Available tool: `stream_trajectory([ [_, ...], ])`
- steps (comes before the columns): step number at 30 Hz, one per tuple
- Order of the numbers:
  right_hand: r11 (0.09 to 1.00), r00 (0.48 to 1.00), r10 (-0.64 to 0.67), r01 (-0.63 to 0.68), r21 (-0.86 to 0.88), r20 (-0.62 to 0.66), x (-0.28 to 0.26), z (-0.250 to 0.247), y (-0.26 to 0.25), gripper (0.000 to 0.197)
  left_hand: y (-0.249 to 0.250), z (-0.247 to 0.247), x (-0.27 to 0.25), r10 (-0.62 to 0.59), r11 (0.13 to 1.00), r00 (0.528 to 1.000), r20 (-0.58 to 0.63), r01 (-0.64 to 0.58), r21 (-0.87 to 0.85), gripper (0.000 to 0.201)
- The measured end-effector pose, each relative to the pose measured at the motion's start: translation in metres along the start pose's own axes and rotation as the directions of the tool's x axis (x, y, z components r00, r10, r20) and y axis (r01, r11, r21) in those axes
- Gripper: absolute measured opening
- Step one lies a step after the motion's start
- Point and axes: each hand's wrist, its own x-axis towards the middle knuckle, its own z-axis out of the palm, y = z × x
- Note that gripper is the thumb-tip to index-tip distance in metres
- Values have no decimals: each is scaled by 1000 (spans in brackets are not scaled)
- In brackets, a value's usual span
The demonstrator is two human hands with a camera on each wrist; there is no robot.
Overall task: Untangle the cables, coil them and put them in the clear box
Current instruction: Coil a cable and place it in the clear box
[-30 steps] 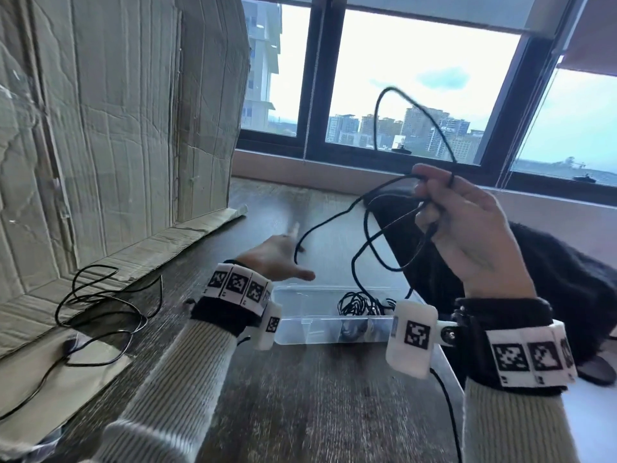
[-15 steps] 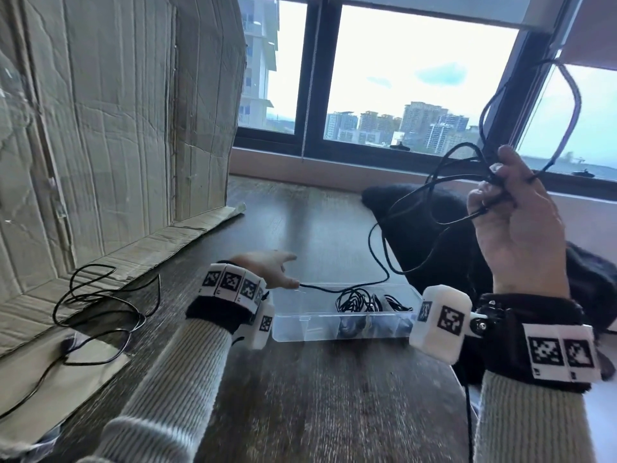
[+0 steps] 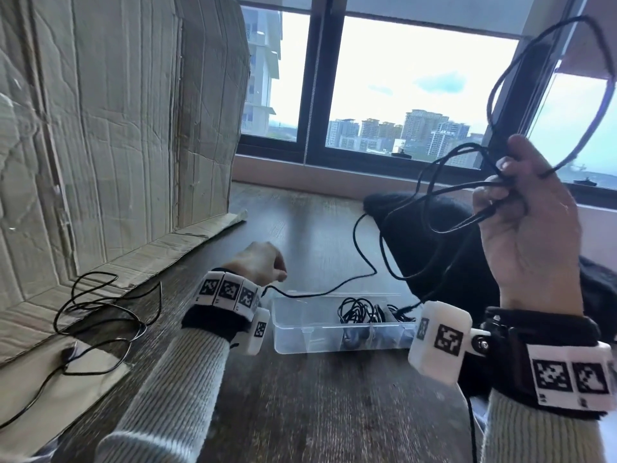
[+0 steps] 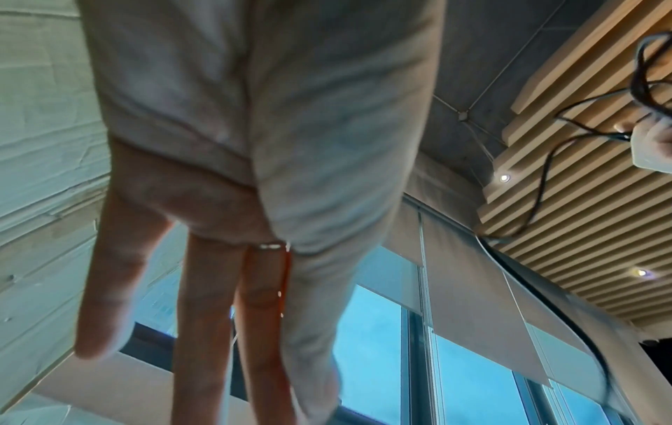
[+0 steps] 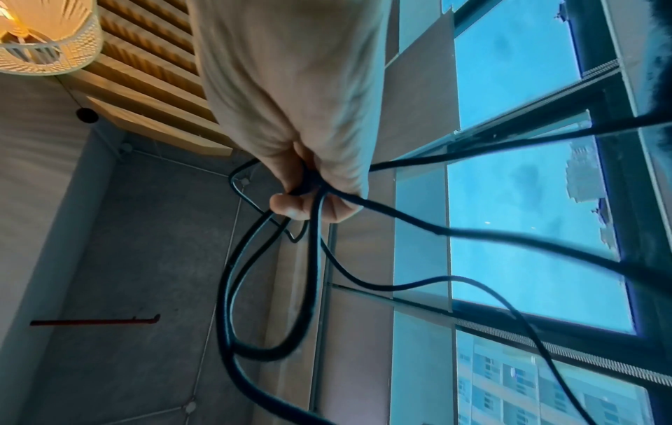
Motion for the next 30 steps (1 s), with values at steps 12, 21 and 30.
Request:
stream_trajectory([
  [12, 997, 994, -77, 77, 2, 78, -2, -3, -24, 22, 2, -11, -1, 71, 997, 994, -83, -74, -31, 13],
  [21, 974, 978, -76, 31, -225, -195, 10, -29, -20, 20, 88, 1, -52, 385, 922, 784, 487, -301, -244, 21],
  [30, 942, 964, 45, -128, -311, -261, 1, -8, 3, 18, 93, 54, -30, 282, 923, 843, 458, -369, 111, 23],
])
